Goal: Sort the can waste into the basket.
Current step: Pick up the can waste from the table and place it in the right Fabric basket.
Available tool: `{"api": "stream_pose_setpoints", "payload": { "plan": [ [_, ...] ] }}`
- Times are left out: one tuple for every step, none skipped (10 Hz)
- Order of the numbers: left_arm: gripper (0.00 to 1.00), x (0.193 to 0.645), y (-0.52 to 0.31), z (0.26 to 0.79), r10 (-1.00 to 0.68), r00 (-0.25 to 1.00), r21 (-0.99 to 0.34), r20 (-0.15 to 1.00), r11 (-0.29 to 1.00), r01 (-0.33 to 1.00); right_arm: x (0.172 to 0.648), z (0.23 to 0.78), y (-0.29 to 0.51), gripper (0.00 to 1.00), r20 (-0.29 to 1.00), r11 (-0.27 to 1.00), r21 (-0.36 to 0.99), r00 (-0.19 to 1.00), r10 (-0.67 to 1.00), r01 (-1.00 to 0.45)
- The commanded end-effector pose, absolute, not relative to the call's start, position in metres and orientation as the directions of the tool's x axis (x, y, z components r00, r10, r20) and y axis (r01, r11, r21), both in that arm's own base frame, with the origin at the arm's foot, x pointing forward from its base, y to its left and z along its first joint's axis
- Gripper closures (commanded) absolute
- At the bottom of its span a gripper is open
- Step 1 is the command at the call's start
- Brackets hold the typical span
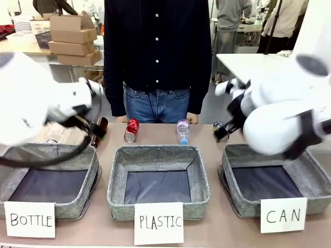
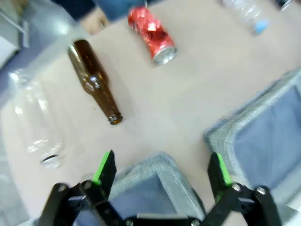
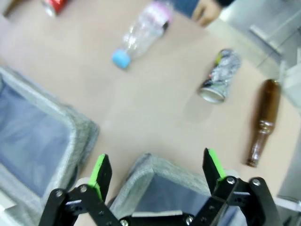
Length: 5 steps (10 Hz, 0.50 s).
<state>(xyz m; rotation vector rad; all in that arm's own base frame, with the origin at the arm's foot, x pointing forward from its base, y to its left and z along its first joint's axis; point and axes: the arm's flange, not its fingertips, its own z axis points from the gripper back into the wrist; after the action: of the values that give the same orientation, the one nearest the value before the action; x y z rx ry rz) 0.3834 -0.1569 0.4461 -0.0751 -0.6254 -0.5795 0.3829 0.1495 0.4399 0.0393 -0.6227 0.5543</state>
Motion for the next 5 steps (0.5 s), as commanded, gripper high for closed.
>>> {"api": "stream_pose_setpoints", "payload": {
  "plan": [
    [0.0,0.306,-0.14,0.534,-0.454,0.657,0.049,0.602,0.842,0.538,0.295,0.503,0.118,0.0,0.527,0.835,-0.009,0.707,0.471,-0.55],
    [0.0,0.271,-0.135,0.54,-0.479,0.66,0.058,0.579,0.831,0.553,0.261,0.508,0.11,0.0,0.462,0.792,0.083,0.728,0.506,-0.604],
    [0.0,0.244,-0.127,0.525,-0.567,0.653,0.03,0.502,0.766,0.643,0.234,0.499,0.107,0.0,0.441,0.746,0.187,0.733,0.518,-0.64],
    [0.0,0.235,-0.123,0.498,-0.623,0.672,0.144,0.401,0.767,0.625,0.218,0.483,0.11,0.0,0.42,0.765,0.184,0.753,0.506,-0.617],
    [0.0,0.287,-0.144,0.558,-0.508,0.645,0.064,0.57,0.811,0.582,0.29,0.529,0.134,0.0,0.508,0.79,0.086,0.709,0.489,-0.607]
  ]
}}
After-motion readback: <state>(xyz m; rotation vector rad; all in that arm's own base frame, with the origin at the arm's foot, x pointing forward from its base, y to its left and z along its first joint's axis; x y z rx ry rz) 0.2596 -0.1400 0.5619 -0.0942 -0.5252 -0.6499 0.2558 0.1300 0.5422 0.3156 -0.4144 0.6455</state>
